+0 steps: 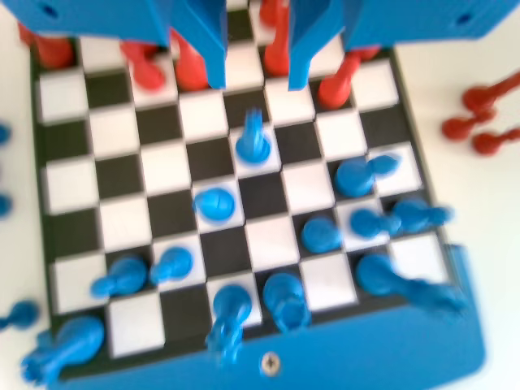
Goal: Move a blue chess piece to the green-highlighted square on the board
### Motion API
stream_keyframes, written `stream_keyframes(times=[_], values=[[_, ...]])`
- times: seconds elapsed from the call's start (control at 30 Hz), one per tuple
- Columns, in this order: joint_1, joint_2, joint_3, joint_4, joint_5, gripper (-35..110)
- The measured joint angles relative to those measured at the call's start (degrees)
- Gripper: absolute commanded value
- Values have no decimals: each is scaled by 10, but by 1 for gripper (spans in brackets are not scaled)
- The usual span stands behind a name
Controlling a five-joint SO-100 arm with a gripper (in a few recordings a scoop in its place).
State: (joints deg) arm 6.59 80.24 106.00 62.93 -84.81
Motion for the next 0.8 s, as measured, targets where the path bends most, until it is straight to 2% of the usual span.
stream_keyframes(times=[0.37,0.8], values=[[1,113,-110,156,-21,5],[-18,337,-120,309,-79,1]])
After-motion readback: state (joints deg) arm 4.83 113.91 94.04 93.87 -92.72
